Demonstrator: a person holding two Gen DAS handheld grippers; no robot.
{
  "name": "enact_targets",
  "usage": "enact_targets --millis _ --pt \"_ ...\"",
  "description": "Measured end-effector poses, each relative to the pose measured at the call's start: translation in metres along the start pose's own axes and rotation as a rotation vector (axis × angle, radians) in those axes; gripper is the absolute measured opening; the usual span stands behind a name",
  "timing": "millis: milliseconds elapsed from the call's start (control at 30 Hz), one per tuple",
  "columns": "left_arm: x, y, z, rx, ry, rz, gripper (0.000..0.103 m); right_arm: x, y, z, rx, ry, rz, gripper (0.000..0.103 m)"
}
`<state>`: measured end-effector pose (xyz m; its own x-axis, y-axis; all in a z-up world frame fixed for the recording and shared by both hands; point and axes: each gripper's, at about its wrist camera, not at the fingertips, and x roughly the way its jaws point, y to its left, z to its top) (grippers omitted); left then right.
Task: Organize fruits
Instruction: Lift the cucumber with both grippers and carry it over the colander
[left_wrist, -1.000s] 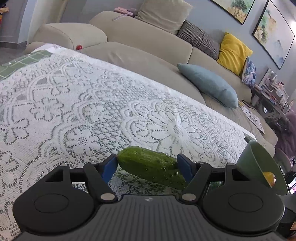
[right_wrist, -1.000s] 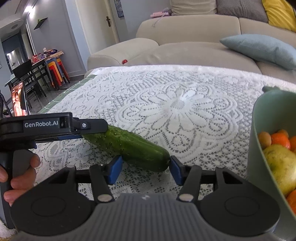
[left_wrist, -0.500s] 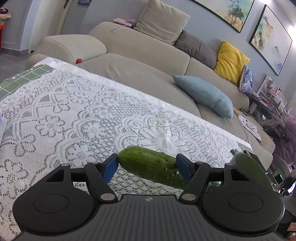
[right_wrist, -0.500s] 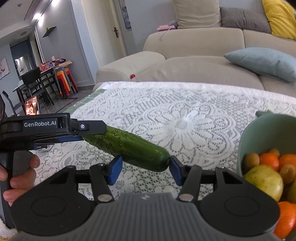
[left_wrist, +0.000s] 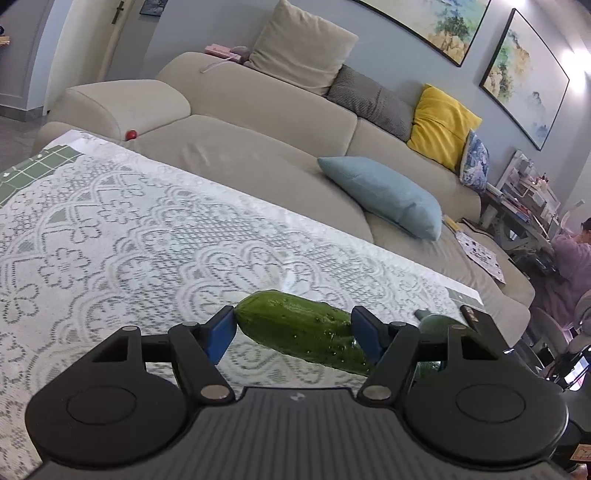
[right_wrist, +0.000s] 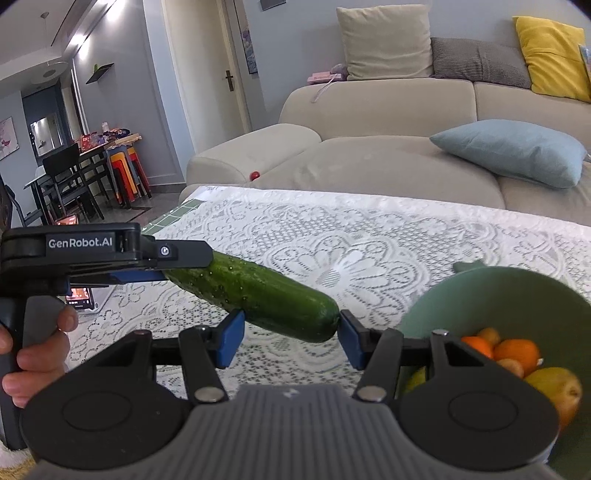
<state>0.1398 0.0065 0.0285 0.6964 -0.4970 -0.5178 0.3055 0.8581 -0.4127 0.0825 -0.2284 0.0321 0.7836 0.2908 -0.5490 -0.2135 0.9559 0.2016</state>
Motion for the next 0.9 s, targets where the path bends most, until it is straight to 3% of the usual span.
enact_targets --millis 300,600,900 --pt "0.02 -0.054 0.002 0.003 0.047 -0.066 0.078 -0.041 -0.044 0.009 -0.019 -0.003 -0.066 0.053" --pt "0.056 -0.106 -0.008 0.04 0.16 -0.126 0.077 -0.072 -0.102 0.001 0.012 0.029 -0.119 0.054" --pt "0.089 -0.128 -0.022 0.09 0.278 -0.116 0.069 -0.062 -0.149 -0.009 0.088 0.101 -0.125 0.054"
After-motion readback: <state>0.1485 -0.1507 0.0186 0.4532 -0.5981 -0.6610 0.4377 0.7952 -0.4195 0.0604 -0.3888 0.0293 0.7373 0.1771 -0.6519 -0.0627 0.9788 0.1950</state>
